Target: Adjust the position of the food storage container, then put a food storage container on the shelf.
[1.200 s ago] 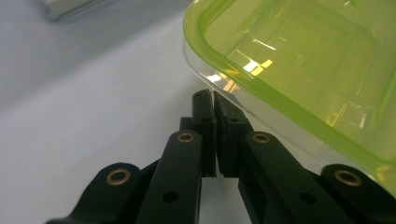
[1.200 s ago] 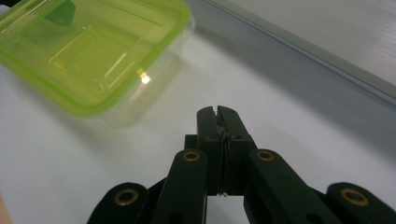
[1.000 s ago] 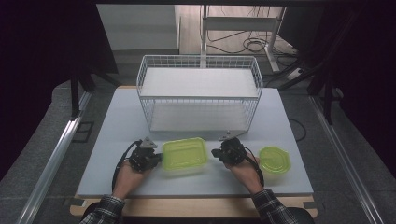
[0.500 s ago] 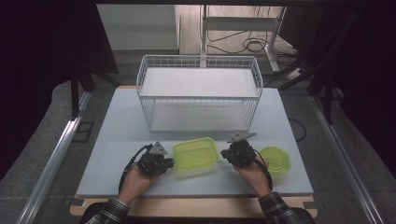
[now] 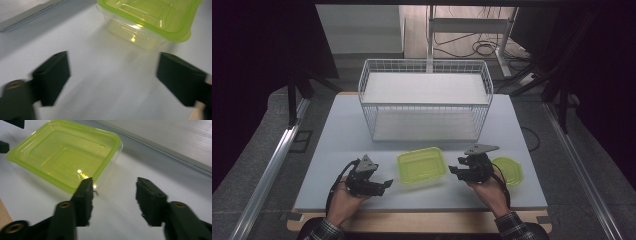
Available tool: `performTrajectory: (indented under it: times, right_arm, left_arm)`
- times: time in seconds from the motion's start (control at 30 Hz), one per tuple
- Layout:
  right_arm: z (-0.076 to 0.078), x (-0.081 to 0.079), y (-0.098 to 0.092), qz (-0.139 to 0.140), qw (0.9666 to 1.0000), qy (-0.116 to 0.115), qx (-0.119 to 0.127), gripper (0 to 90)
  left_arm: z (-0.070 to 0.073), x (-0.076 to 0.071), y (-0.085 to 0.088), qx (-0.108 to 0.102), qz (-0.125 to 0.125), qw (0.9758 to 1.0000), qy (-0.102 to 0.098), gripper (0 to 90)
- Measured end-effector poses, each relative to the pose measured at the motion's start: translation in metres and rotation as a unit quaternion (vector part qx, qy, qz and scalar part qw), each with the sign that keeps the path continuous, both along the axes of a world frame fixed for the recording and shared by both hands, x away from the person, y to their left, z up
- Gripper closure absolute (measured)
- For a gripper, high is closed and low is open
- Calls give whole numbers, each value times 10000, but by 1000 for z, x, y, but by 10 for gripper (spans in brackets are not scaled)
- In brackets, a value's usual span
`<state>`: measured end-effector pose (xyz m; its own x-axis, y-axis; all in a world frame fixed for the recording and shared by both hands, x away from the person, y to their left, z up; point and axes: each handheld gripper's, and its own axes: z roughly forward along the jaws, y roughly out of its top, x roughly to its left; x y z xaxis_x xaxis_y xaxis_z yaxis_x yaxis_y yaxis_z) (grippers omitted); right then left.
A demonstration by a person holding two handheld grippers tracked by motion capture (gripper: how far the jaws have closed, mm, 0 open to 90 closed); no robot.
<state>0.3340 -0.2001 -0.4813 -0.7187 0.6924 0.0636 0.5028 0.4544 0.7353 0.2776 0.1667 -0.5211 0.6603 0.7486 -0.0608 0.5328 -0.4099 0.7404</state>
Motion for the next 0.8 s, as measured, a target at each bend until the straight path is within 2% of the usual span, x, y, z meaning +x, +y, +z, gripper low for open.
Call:
performTrajectory:
  times: [0.07,0.2,0.33,0.43,0.63,0.8]
  right_arm:
    - [-2,-2,-1,-5,10000,-2,-5,353]
    - [-6,-3,-3,34,10000,73,55,240]
    - [-9,-2,-4,91,9997,137,165,140]
    - [-10,-1,-2,75,9997,81,221,85]
    - [-10,4,-1,-36,9988,199,445,55]
    - [-13,10,1,-14,9978,448,481,66]
  left_arm:
    - [0,-2,0,-51,-4,10000,17,49]
    - [0,-7,3,-302,-32,9995,-4,19]
    - [-2,-10,6,-361,-70,9992,-137,2]
    - [-4,-11,7,-369,-74,9992,-125,0]
    - [-5,-12,9,-472,-67,9988,53,0]
    - [-6,-12,6,-286,-127,9995,57,0]
